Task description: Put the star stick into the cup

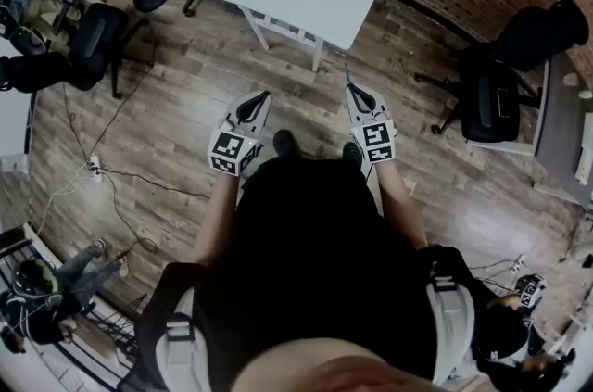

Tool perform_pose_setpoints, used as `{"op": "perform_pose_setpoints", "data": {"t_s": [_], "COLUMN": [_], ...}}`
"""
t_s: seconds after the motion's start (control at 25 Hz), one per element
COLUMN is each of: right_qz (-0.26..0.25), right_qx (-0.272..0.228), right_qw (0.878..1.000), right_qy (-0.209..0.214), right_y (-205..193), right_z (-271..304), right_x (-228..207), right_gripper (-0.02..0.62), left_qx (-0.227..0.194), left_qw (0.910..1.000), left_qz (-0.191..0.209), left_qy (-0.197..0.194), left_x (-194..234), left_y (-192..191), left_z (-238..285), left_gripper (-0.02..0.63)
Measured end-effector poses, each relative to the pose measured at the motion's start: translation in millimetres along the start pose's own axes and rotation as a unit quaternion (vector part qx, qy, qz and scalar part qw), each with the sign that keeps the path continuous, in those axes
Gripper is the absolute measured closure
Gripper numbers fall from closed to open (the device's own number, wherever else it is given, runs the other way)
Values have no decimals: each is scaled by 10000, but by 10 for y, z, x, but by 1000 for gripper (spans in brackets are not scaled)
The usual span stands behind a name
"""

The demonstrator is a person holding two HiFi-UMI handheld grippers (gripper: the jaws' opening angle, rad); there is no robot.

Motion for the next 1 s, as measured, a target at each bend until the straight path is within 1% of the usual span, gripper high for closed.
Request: {"op": "perform_pose_setpoints", "data": {"t_s": [0.16,0.4,0.56,0.8,1.0], "right_qz": [-8,5,-21,-41,-67], "right_qx": [-40,-27,-7,-4,-7], "right_qw": [9999,9999,9998,9993,9994], "right_qy": [-104,-167,-212,-363,-345], "right_y": [62,155,192,186,246], "right_z": [159,346,417,479,546], "right_x": [186,417,494,490,447], "right_gripper": [594,594,594,594,594], "left_qx": [-13,-14,-52,-55,-80], "left_qw": [10000,9997,9996,9997,9995], "left_qz": [55,-44,-68,-86,-125], "left_qy": [52,225,258,217,289], "left_x": [287,613,697,778,870], "left_y": [-58,-202,-225,-282,-243], "left_z": [-196,-427,-539,-610,-588], "left_gripper": [583,583,583,583,584]}}
Point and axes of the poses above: the fingertips, and each gripper's own axes: z forward along the fingers, x to its left, y out of its top, the point moved 3 cm from there along -z, backward along the fingers, and after that the axes turned 4 degrees about z, right-handed, at the moved point
